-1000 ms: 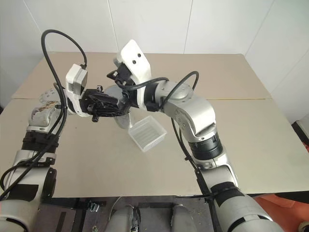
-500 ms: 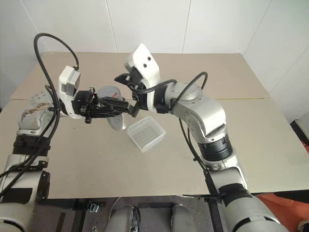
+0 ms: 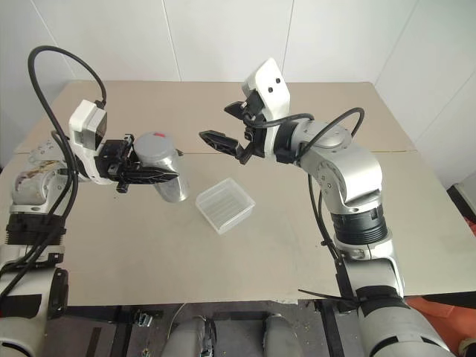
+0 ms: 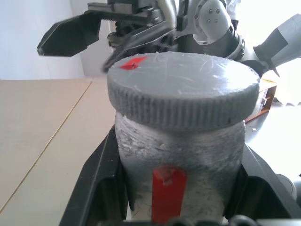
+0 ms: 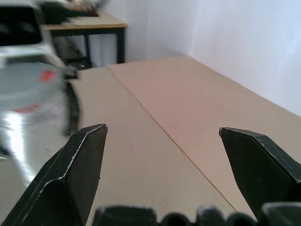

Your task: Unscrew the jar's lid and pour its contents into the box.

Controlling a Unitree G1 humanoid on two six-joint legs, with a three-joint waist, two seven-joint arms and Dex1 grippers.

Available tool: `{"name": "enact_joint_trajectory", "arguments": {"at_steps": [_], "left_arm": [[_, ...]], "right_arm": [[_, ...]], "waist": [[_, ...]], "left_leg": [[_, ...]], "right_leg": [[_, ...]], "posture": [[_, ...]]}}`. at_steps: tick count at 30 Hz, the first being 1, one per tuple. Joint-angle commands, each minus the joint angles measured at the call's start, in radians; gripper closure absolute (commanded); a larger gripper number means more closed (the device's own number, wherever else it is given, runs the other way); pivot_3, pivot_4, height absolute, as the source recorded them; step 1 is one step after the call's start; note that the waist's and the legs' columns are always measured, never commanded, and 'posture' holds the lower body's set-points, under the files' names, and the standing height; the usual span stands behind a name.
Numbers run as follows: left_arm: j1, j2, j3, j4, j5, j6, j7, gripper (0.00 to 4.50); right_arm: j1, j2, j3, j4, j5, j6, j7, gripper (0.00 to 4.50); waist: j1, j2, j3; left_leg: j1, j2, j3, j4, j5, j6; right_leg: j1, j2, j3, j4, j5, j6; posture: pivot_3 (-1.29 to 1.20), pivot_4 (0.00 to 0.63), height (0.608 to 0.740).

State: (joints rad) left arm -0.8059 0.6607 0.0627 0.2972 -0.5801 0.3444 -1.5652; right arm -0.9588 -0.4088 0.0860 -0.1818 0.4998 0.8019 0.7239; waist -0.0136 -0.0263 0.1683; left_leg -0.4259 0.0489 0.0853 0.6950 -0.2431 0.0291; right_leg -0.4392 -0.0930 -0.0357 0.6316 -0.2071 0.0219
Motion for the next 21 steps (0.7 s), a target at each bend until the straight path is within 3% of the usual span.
{"name": "enact_joint_trajectory", "arguments": {"at_steps": [1, 12, 21], "left_arm": [[-0.031, -0.018, 0.004, 0.019, 0.011, -0.033, 0.005, 2.46], [-0.085, -0.074, -0.012, 0.093, 0.043, -0.074, -0.018, 2.46], [-0.068, -0.054, 0.001, 0.071, 0.038, -0.066, -0.024, 2.46]], "right_arm": [[-0.026, 0.01, -0.031, -0.094, 0.099, 0.041, 0.039, 0.03], [-0.085, 0.136, 0.117, -0.033, -0.026, -0.016, -0.061, 0.03], [-0.09, 0.13, 0.086, 0.004, -0.054, -0.031, -0.044, 0.03]], "waist": [[0.0, 0.0, 0.0], [0.0, 0.0, 0.0], [0.001, 0.0, 0.0]], "left_leg": [[0.0, 0.0, 0.0, 0.0, 0.0, 0.0], [0.0, 0.0, 0.0, 0.001, 0.0, 0.0], [0.0, 0.0, 0.0, 0.001, 0.0, 0.0]], "right_leg": [[0.0, 0.0, 0.0, 0.0, 0.0, 0.0], [0.0, 0.0, 0.0, 0.001, 0.0, 0.0], [0.0, 0.0, 0.0, 0.001, 0.0, 0.0]], "posture": [[0.0, 0.15, 0.74], [0.0, 0.15, 0.74], [0.0, 0.15, 0.74]]}}
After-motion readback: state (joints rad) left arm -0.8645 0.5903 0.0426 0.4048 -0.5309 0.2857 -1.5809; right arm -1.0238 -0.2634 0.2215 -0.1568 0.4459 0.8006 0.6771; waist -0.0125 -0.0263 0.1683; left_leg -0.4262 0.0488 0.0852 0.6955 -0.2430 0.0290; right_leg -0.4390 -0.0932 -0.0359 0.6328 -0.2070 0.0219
